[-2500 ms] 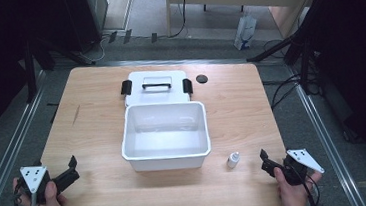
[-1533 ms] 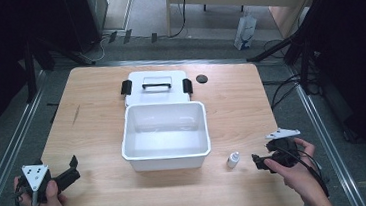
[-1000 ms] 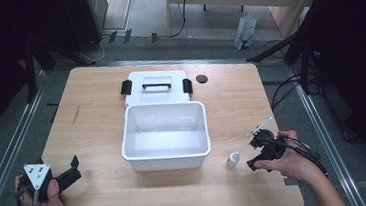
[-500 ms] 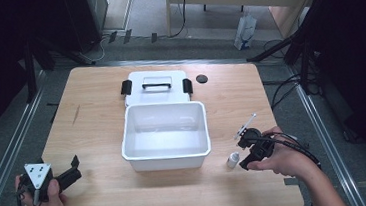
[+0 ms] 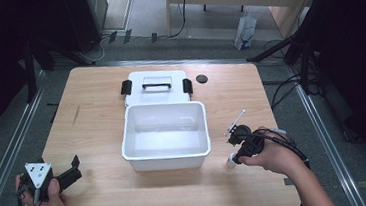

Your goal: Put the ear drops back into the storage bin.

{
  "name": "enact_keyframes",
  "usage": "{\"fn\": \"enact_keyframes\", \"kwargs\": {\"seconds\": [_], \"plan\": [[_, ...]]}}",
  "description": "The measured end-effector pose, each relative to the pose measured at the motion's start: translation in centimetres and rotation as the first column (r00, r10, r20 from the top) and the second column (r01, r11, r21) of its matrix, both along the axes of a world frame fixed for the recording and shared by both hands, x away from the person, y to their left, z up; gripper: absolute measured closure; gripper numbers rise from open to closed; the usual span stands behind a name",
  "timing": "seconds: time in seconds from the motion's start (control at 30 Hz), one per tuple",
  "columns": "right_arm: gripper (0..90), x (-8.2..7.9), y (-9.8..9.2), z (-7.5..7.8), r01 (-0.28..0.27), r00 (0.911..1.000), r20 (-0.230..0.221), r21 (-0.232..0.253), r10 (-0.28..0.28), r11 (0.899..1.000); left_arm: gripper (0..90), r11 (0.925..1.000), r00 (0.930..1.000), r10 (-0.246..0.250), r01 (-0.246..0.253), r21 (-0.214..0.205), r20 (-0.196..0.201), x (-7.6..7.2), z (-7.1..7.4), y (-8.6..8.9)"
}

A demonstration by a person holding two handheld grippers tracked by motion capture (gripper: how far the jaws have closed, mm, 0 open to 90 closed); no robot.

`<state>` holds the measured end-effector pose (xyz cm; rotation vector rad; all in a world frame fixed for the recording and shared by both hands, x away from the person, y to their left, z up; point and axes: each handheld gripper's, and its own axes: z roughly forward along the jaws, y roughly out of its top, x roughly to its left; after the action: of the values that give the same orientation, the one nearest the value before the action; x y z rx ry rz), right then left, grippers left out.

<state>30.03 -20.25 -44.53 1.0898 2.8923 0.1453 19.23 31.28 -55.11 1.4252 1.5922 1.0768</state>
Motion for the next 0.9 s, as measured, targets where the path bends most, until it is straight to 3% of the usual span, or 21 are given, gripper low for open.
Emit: {"fn": "enact_keyframes", "kwargs": {"seconds": [0.13, 0.37, 0.9], "plan": [[69.6, 0.28, 0.34, -0.12, 0.003, 0.9999, 0.011, -0.002, -0.003, 1.0, 0.3, 1.0, 1.0, -0.002, 0.002, 0.0, -0.001, 0.02, 0.0, 0.0], [69.4, 0.54, 0.64, -0.92, -0.001, 1.0, 0.002, -0.018, 0.001, 1.0, 0.3, 1.0, 1.0, -0.005, 0.005, 0.0, -0.001, 0.06, -0.01, 0.02], [72.1, 0.6, 0.55, -0.08, -0.026, 0.9997, -0.002, -0.01, 0.026, 1.0, 0.3, 0.9999, 0.9999, -0.011, 0.011, 0.008, -0.01, 0.1, 0.02, -0.06]]}}
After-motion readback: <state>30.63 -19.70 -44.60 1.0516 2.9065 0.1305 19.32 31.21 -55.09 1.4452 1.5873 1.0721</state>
